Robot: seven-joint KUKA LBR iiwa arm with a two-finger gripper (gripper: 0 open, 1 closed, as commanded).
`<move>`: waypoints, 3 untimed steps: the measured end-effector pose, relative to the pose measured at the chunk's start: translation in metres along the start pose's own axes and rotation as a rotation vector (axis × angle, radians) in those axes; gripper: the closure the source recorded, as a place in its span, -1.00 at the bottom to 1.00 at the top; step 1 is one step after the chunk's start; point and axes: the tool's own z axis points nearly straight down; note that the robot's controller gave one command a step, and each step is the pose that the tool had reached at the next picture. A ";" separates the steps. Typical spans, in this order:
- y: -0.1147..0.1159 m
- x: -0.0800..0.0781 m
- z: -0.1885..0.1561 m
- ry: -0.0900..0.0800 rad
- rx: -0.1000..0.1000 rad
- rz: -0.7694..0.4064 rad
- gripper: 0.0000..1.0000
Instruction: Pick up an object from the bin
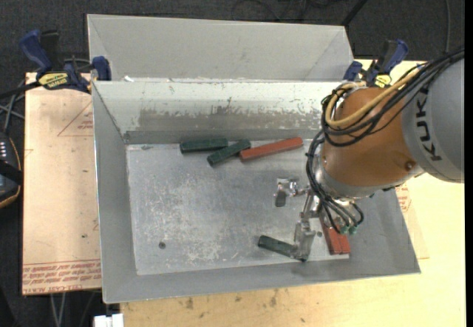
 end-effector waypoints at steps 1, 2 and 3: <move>0.002 0.002 0.017 -0.002 -0.001 0.202 -1.00; -0.004 0.002 0.091 -0.018 -0.001 0.009 -1.00; -0.002 0.003 0.089 -0.005 -0.001 0.079 1.00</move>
Offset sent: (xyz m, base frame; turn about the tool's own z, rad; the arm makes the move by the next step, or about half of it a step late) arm -0.0063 -0.0050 -0.0895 0.0059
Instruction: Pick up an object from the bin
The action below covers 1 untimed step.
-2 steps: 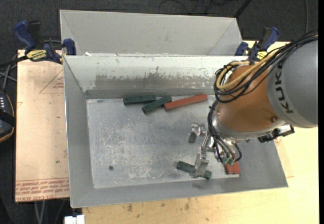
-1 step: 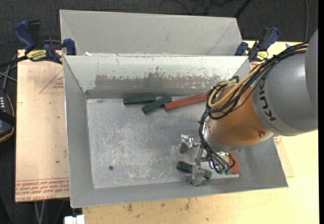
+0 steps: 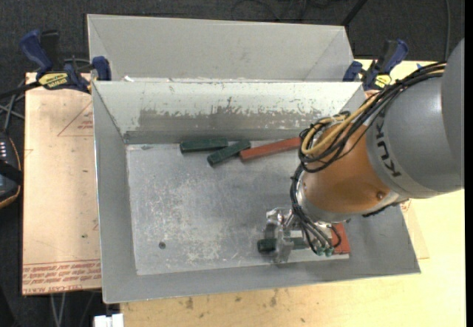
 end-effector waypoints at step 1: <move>0.000 0.000 0.000 0.000 0.000 0.000 1.00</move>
Offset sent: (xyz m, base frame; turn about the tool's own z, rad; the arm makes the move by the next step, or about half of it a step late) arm -0.0001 -0.0001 0.1153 0.0000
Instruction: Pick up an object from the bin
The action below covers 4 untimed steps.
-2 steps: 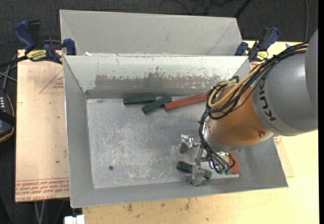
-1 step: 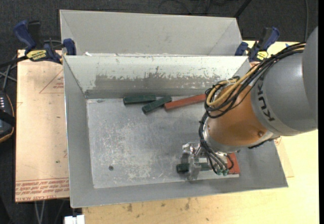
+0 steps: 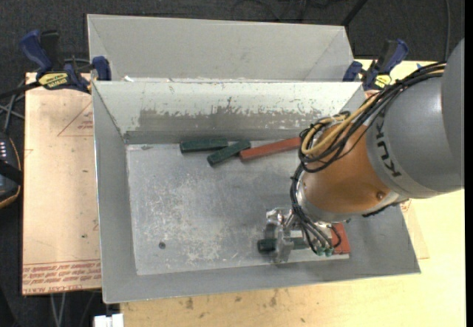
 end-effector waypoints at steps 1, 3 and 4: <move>0.000 0.001 -0.003 0.003 0.000 0.000 1.00; 0.000 0.003 -0.048 0.009 0.001 0.000 1.00; 0.000 0.002 -0.069 0.002 0.000 0.001 1.00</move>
Offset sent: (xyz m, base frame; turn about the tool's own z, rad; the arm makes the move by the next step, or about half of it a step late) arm -0.0001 0.0000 0.0049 0.0000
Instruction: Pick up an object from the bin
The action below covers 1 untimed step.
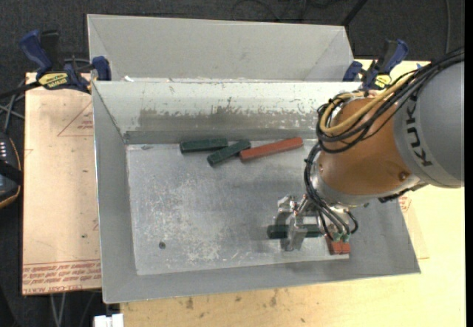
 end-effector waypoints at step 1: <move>0.000 -0.001 -0.009 -0.007 0.000 0.000 1.00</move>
Offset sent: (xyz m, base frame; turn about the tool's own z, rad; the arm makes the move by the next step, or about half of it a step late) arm 0.0002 0.0001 0.0339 0.0000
